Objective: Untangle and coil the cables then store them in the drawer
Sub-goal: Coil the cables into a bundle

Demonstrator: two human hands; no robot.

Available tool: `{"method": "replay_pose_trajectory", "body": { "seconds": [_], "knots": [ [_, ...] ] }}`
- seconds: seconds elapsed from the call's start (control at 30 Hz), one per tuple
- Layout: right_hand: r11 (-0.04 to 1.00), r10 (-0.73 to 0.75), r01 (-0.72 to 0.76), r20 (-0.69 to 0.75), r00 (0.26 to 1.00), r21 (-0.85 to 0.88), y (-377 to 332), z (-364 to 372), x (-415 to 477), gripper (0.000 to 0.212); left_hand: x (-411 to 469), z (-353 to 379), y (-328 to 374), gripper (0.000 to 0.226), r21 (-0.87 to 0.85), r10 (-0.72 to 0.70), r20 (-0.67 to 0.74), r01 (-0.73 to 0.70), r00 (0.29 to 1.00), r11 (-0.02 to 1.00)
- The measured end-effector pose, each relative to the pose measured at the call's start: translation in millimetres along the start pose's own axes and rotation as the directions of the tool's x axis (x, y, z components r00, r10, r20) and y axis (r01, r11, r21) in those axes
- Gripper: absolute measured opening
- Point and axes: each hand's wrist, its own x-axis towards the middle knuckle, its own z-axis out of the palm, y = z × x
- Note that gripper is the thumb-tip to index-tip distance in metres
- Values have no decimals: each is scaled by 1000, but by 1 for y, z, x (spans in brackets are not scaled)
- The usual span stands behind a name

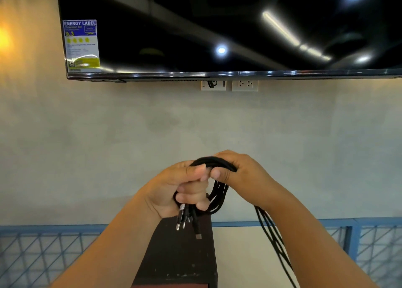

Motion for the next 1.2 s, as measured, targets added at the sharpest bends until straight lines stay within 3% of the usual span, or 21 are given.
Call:
{"method": "replay_pose_trajectory", "body": {
  "seconds": [0.07,0.13,0.23,0.37,0.53,0.77,0.97,1.07,1.2],
  "knots": [
    [992,47,-50,22,999,119,3,6,-4,24,2,1,-1,27,-88,32,8,-31,999,996],
    [991,72,-64,-69,995,116,4,12,-5,8,3,4,-2,30,-94,32,-61,-38,998,995],
    [996,85,-88,-227,970,-4,6,19,-3,10,5,13,-4,25,4,37,-270,-37,962,999],
    [989,62,-98,-293,954,-111,10,24,-3,9,9,18,-5,20,103,75,-478,-28,875,994],
    [984,50,-93,-263,964,-154,12,29,-3,6,2,21,-6,15,117,38,-449,17,893,993],
    [984,46,-83,-221,974,-161,13,31,-6,8,-4,19,-11,33,86,-27,-380,64,925,994],
    [994,107,-101,-159,981,45,18,21,-9,15,-7,14,-23,46,-100,94,-421,-149,902,984],
    [990,136,-129,-139,981,59,35,12,-15,18,-11,3,-19,51,-209,153,-426,-262,892,942],
    [989,140,-127,-236,962,71,52,11,-21,53,-12,-5,-22,34,-312,257,-364,-377,895,872]
  ]
}}
